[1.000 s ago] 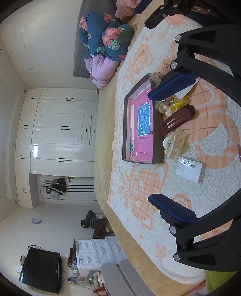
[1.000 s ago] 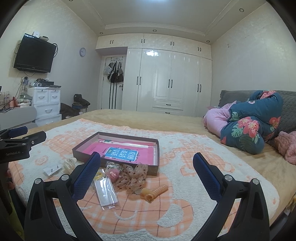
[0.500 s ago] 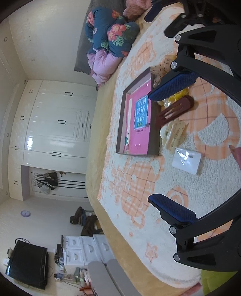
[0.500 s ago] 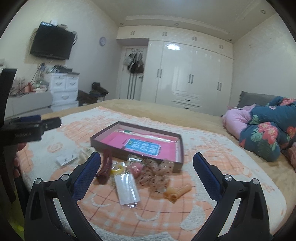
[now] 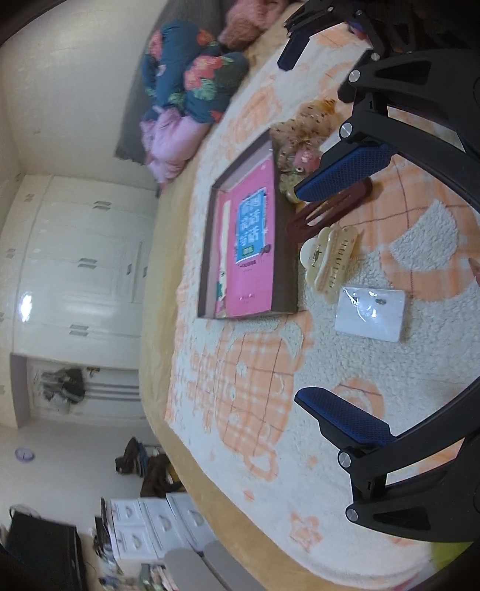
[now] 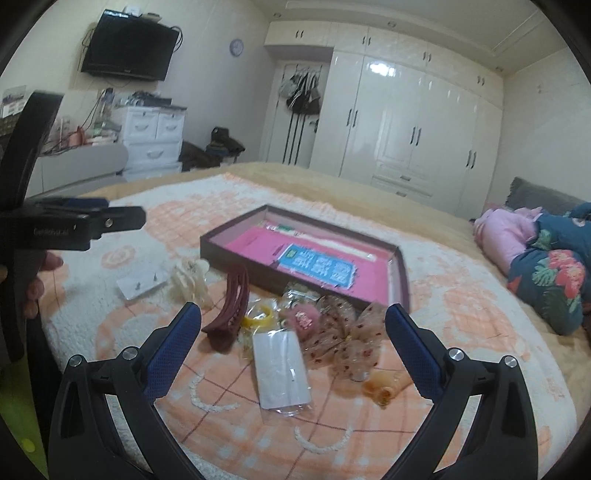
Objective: Organize jewelry
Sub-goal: 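Move the left tool to the cream claw clip while the right tool approaches the clear plastic bag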
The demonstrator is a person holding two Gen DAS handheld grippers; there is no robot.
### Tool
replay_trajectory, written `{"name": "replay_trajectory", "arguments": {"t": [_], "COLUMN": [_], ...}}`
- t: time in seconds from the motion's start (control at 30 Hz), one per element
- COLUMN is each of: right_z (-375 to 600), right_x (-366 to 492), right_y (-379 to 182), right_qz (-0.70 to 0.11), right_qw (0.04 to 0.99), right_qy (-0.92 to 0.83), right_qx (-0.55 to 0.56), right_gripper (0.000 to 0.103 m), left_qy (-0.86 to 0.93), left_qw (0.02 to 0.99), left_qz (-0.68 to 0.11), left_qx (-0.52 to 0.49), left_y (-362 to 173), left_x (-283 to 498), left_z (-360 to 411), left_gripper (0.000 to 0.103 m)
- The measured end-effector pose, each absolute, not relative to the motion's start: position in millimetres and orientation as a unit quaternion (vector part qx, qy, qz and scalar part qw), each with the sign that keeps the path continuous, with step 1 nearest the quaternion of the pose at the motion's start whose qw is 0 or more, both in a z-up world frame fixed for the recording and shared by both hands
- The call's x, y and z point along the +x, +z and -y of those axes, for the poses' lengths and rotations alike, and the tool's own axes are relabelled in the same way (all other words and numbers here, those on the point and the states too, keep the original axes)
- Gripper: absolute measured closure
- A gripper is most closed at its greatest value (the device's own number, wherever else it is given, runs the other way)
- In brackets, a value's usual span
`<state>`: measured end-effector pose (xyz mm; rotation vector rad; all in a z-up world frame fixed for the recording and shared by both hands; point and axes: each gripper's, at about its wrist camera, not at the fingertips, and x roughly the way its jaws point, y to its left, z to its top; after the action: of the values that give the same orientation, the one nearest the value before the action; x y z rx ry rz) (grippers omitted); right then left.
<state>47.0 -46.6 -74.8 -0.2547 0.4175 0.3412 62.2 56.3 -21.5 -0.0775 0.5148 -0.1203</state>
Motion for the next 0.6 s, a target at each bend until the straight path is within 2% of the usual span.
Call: {"name": "replay_trajectory", "arguments": {"t": [0.27,0.53,0.6], "right_z": [47.6,50.5,50.3], "right_x": [62.5,74.0,74.7], "right_y": [-102.8,-119.9,-124.6], "right_qz": [-0.261,-0.294,-0.301], "right_qw": [0.942,0.933,0.93], "right_qy": [0.171,0.168,0.169], "right_qx": [-0.123,-0.125,-0.129], "right_gripper": [0.006,0.007,0.017], "left_qy": [-0.115,-0.142,-0.142], "left_qw": [0.937,0.92,0.917], "left_qz": [-0.331,-0.364,-0.372], "left_qx": [-0.011,0.013,0.016], "left_y": [-48.6,-63.0,-65.8], "left_x": [102.0,125.4,130.5], "left_z": [-37.6,-30.7,-31.2], "left_gripper": [0.011,0.012,0.014]}}
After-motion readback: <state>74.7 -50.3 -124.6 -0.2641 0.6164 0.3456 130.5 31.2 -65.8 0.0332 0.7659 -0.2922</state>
